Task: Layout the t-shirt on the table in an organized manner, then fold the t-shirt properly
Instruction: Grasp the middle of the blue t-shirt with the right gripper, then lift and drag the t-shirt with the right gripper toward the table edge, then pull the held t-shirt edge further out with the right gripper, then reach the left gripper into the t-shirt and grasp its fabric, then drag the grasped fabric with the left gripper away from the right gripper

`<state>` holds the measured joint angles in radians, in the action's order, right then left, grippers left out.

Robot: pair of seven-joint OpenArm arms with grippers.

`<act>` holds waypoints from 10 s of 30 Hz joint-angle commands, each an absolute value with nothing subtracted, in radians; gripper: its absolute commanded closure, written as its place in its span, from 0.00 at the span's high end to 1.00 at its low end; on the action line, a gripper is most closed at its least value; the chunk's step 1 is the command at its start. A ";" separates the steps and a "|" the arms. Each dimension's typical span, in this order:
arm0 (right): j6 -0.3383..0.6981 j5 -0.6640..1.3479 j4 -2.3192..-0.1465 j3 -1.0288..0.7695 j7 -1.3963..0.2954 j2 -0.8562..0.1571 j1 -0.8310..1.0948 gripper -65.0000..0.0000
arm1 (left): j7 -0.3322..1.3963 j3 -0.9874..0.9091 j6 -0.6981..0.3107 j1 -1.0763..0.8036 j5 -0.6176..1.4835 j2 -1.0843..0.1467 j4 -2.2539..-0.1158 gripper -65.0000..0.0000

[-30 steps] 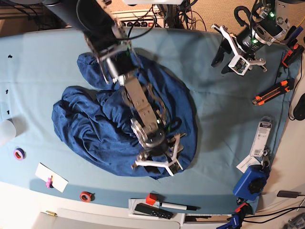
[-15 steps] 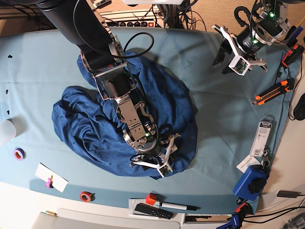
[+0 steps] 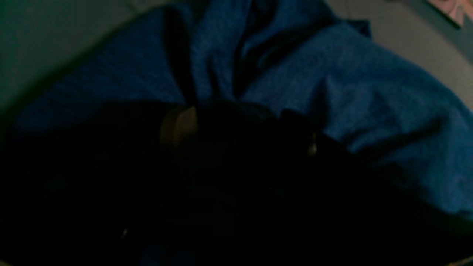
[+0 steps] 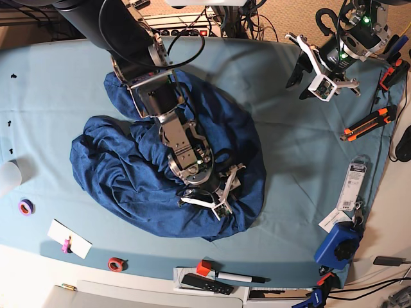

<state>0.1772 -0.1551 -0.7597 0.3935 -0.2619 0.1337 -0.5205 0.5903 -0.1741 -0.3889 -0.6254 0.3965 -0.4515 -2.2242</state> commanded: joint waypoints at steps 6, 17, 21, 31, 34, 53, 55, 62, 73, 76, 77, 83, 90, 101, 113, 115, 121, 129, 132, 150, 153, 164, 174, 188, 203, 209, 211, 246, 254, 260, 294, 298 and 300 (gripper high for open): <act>0.108 -0.250 -0.778 0.392 -0.228 0.139 -0.530 0.01 | 0.569 -0.179 -0.388 -0.629 0.404 -0.459 -2.239 0.33; 0.030 -0.281 -0.979 0.392 -0.329 0.138 -0.595 0.00 | 0.568 -0.179 -0.336 -0.624 0.403 -0.459 -2.239 0.33; 0.031 -0.331 -1.224 0.392 -0.497 0.131 -0.560 0.00 | 0.569 -0.179 -0.336 -0.601 0.388 -0.459 -2.238 0.33; 0.026 -0.362 -1.814 0.357 -0.720 -0.009 -0.294 0.00 | 0.568 -0.179 -0.336 -0.584 0.374 -0.460 -2.238 0.33; 0.027 -0.360 -1.957 0.294 -0.767 -0.059 -0.173 0.00 | 0.568 -0.179 -0.337 -0.581 0.374 -0.460 -2.238 0.33; 0.029 -0.348 -2.308 -0.411 -0.887 -0.249 0.487 0.00 | 0.569 -0.179 -0.340 -0.579 0.424 -0.463 -2.238 0.33; 0.029 -0.323 -2.308 -0.476 -0.887 -0.249 0.516 0.00 | 0.569 -0.179 -0.340 -0.578 0.424 -0.463 -2.238 0.33; 0.030 -0.238 -2.308 -0.631 -0.910 -0.249 0.538 0.00 | 0.569 -0.179 -0.340 -0.579 0.424 -0.463 -2.238 0.33; 0.201 -0.097 -2.308 -0.683 -0.922 -0.247 0.537 0.43 | 0.570 -0.179 -0.340 -0.579 0.424 -0.464 -2.238 0.33; 0.200 -0.097 -2.308 -0.683 -0.885 -0.247 0.537 0.43 | 0.570 -0.179 -0.340 -0.579 0.424 -0.464 -2.238 0.33; 0.201 -0.097 -2.308 -0.683 -0.867 -0.247 0.537 0.43 | 0.570 -0.179 -0.340 -0.579 0.424 -0.464 -2.238 0.33; 0.315 0.135 -2.302 -0.677 -0.822 -0.247 0.462 0.43 | 0.569 -0.179 -0.340 -0.578 0.424 -0.463 -2.238 0.33; 0.348 0.205 -2.089 -0.539 -0.818 -0.247 0.292 0.43 | 0.594 -0.179 -0.340 -0.554 0.427 -0.463 -2.238 0.33; 0.385 0.194 -1.574 -0.359 -0.818 -0.247 -0.030 0.54 | 0.599 -0.179 -0.340 -0.550 0.427 -0.463 -2.238 0.33; 0.385 0.201 -1.556 -0.362 -0.809 -0.247 -0.097 0.30 | 0.606 -0.179 -0.339 -0.489 0.427 -0.463 -2.204 0.33; 0.385 0.193 -1.556 -0.362 -0.794 -0.247 -0.097 0.07 | 0.605 -0.179 -0.339 -0.480 0.427 -0.463 -2.181 0.33; 0.367 0.102 -1.556 -0.362 -0.684 -0.247 -0.100 0.00 | 0.602 -0.179 -0.337 -0.476 0.427 -0.463 -2.117 0.33; 0.263 0.006 -1.556 -0.361 -0.644 -0.267 -0.117 0.00 | 0.602 -0.179 -0.340 -0.445 0.434 -0.463 -2.049 0.33; 0.255 0.002 -1.556 -0.362 -0.607 -0.304 -0.119 0.00 | 0.604 -0.179 -0.340 -0.440 0.460 -0.463 -2.040 0.33; 0.160 -0.057 -1.495 -0.362 -0.562 -0.432 -0.278 0.00 | 0.614 -0.179 -0.340 -0.432 0.463 -0.463 -2.040 0.33; 0.161 -0.057 -1.404 -0.362 -0.559 -0.432 -0.332 0.00 | 0.613 -0.179 -0.340 -0.432 0.437 -0.463 -2.040 0.33; 0.151 -0.159 -1.173 -0.362 -0.477 -0.460 -0.433 0.41 | 0.614 -0.179 -0.340 -0.432 0.438 -0.463 -2.040 0.33; 0.091 -0.104 -1.171 -0.362 -0.599 -0.582 -0.445 0.41 | 0.613 -0.179 -0.340 -0.432 0.439 -0.463 -2.040 0.33; 0.210 -0.179 -1.170 -0.362 -0.689 -0.595 -0.443 0.41 | 0.614 -0.179 -0.340 -0.432 0.439 -0.463 -2.040 0.33; 0.698 0.963 -1.171 -0.371 -1.105 -0.592 -0.293 0.31 | 0.610 -0.173 -0.410 -0.358 0.473 -0.443 -2.039 0.33; 0.698 1.259 -1.177 -0.506 -1.277 -0.551 -0.167 0.31 | 0.568 -0.049 -0.384 -0.300 0.472 -0.419 -2.016 0.42; 0.698 1.357 -1.188 -0.582 -1.346 -0.528 -0.138 0.31 | 0.557 0.019 -0.382 -0.268 0.472 -0.393 -1.974 0.43; 0.698 1.286 -1.289 -0.908 -1.378 -0.455 0.167 0.24 | 0.601 0.550 -0.382 0.234 0.261 0.017 -1.391 0.43; 0.698 1.286 -1.289 -0.908 -1.377 -0.455 0.166 0.24 | 0.536 0.550 -0.385 0.381 0.260 0.099 -1.095 0.43; 0.698 1.285 -1.289 -0.908 -1.364 -0.455 0.166 0.24 | 0.502 0.550 -0.386 0.376 0.254 0.100 -1.061 0.35; 0.698 1.102 -1.289 -0.908 -1.215 -0.444 0.165 0.24 | 0.651 0.545 -0.472 0.437 0.375 -0.072 -1.781 0.00; 0.698 1.102 -1.289 -0.908 -1.211 -0.412 0.165 0.24 | 0.630 0.545 -0.369 0.519 0.286 -0.072 -1.780 0.00; 0.698 1.101 -1.289 -0.908 -1.211 -0.396 0.165 0.24 | 0.630 0.545 -0.333 0.564 0.268 -0.072 -1.780 0.00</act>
<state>0.6960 1.0775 -1.2720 -0.9005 -1.2297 -0.3695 0.1719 0.6605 0.5499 -0.3424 0.5346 0.2646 -0.0837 -1.7634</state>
